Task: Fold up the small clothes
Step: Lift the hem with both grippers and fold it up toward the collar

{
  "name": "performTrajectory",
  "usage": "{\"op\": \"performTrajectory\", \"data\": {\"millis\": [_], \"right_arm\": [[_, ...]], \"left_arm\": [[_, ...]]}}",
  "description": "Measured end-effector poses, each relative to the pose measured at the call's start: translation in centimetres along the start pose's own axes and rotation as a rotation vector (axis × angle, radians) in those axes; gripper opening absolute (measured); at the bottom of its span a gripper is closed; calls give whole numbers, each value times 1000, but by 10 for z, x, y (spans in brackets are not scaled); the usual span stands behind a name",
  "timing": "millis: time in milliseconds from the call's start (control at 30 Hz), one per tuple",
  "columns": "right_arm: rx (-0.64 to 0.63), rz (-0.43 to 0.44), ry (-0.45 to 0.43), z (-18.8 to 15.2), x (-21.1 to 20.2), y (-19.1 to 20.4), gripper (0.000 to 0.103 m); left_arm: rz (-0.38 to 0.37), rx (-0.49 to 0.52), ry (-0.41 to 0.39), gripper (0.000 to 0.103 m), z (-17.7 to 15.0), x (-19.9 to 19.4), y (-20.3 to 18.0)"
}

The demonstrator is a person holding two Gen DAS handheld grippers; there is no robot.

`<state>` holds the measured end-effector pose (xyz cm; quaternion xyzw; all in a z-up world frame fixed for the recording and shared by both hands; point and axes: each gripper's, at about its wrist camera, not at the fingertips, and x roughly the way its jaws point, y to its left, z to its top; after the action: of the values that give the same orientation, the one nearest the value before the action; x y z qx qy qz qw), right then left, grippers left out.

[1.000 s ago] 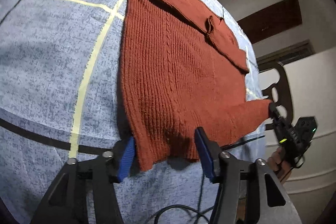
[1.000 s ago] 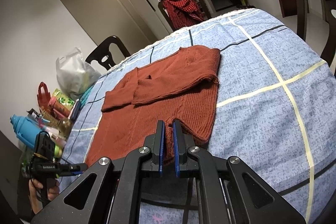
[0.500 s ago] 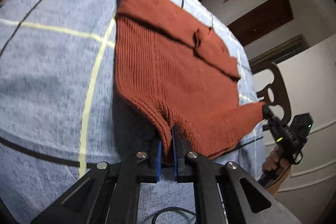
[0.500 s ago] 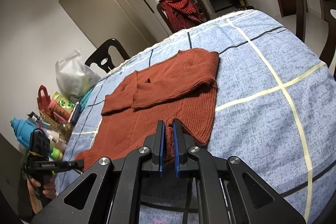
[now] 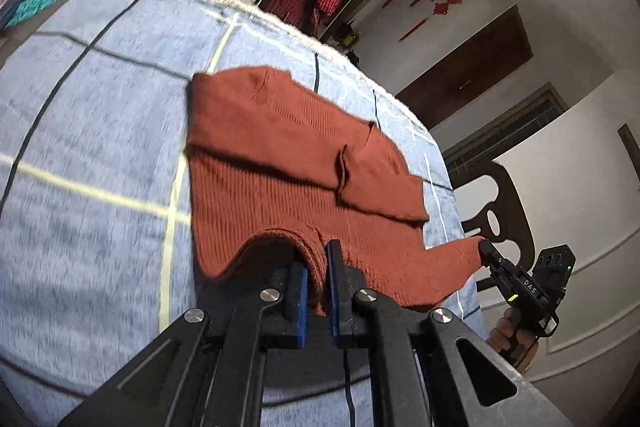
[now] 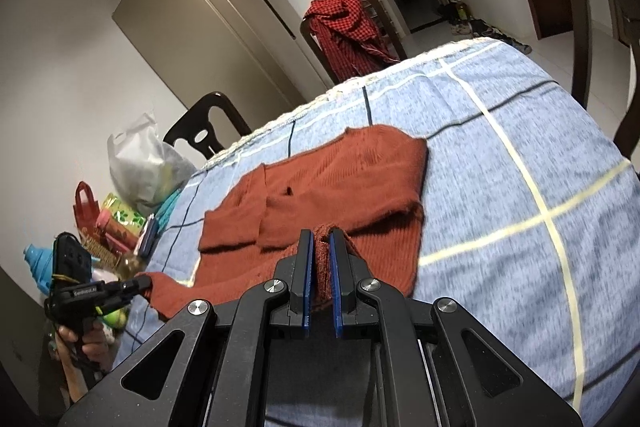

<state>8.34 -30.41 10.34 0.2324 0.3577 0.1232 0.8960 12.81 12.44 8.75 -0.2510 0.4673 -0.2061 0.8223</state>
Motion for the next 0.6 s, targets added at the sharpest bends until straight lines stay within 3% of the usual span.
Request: {"op": "performTrajectory", "data": {"millis": [600], "right_arm": [[9, -32, 25, 64, 57, 3, 8]], "left_arm": [[8, -35, -70, 10, 80, 38, 8]]}}
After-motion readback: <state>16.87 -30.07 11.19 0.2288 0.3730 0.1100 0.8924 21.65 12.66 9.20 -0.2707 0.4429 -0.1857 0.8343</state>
